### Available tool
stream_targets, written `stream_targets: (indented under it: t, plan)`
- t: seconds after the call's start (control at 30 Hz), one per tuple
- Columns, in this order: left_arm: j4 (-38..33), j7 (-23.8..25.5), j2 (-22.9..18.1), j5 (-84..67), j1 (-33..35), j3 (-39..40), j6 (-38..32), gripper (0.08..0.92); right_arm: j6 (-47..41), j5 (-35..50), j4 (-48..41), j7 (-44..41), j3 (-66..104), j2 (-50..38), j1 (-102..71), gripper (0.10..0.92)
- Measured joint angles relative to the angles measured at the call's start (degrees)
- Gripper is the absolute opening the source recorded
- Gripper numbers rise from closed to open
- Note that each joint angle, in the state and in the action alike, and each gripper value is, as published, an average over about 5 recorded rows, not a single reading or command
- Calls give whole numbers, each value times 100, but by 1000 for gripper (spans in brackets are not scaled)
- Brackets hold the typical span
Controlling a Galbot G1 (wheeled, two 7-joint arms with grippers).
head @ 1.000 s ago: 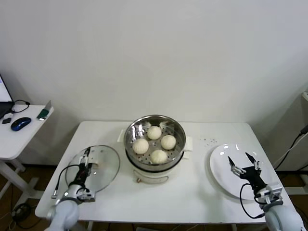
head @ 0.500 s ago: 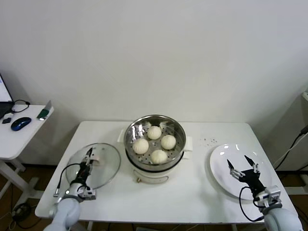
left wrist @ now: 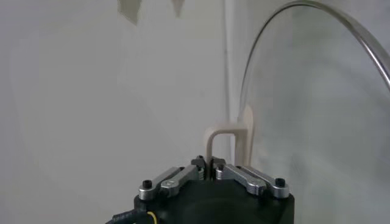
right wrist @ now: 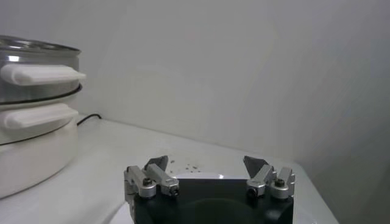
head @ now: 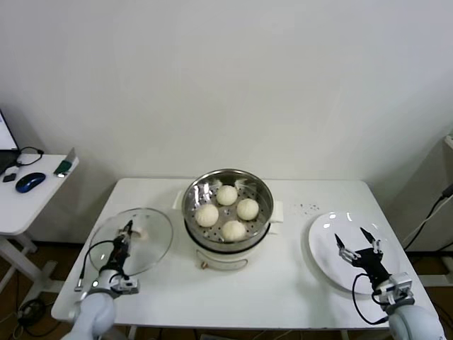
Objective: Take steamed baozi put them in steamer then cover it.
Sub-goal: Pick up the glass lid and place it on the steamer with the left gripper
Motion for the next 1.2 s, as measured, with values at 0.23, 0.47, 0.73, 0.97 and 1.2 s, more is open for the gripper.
stream_targets:
  t: [0.23, 0.47, 0.73, 0.97, 1.2]
  plan:
    - [-802, -75, 238, -144, 434, -94, 593, 142, 12, -8, -51, -16, -45, -95, 91, 823]
    - [-1961, -25, 611, -230, 1056, -208, 1549, 142, 17, -30, -134, -41, -121, -182, 217, 823]
    - [-3158, 100, 1159, -394, 1516, -42, 2538, 142, -19, -67, -227, -22, -295, -251, 437, 823]
    - [-3664, 350, 1563, -504, 1196, 636, 3247, 142, -74, -118, -334, 9, -482, -236, 692, 823]
    - [-3739, 906, 1489, -343, 101, 1831, 3730, 142, -121, -215, -468, 68, -641, -182, 949, 823]
